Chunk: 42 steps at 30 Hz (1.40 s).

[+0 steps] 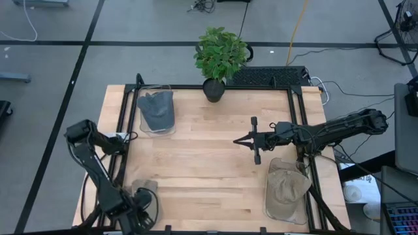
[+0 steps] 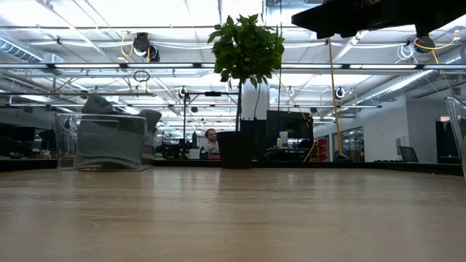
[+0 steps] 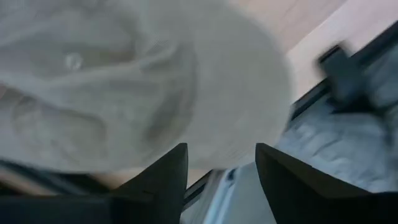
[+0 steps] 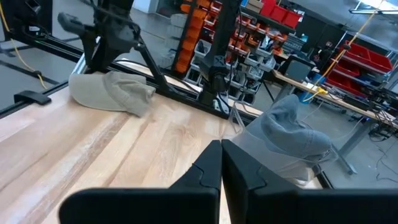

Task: Pick & Place hat
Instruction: Put the brown cap into the right transparent bin

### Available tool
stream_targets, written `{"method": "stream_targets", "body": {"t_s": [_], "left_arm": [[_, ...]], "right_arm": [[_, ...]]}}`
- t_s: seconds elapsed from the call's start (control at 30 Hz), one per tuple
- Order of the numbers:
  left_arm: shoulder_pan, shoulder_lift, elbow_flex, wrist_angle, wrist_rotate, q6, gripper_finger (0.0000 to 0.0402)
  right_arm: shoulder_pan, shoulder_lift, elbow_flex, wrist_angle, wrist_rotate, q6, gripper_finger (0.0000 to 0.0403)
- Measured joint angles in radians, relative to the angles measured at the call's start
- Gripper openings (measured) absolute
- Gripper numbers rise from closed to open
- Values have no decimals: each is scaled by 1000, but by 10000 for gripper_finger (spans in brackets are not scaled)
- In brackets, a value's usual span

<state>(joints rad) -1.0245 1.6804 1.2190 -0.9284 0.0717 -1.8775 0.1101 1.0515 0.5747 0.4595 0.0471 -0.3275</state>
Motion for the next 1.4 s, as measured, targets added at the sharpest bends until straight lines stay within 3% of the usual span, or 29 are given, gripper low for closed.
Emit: {"method": "stream_targets", "body": {"t_s": [0.07, 0.57, 0.67, 1.03, 1.23, 1.4], "left_arm": [[0, 9, 0, -16, 33, 10, 191], [-1, 9, 0, -147, 7, -13, 190], [-1, 9, 0, -144, -29, -9, 206], [-4, 9, -66, -74, -5, 14, 274], [-3, 5, -139, 27, -9, 63, 255], [-3, 5, -148, 56, -21, 140, 200]], "right_arm": [[0, 0, 0, 0, 0, 0, 0], [1, 0, 0, 7, 0, 20, 0], [1, 0, 0, 2, 0, 24, 0], [1, 0, 0, -7, 0, 23, 0], [1, 0, 0, -9, 0, 22, 0], [1, 0, 0, -8, 0, 21, 0]]}}
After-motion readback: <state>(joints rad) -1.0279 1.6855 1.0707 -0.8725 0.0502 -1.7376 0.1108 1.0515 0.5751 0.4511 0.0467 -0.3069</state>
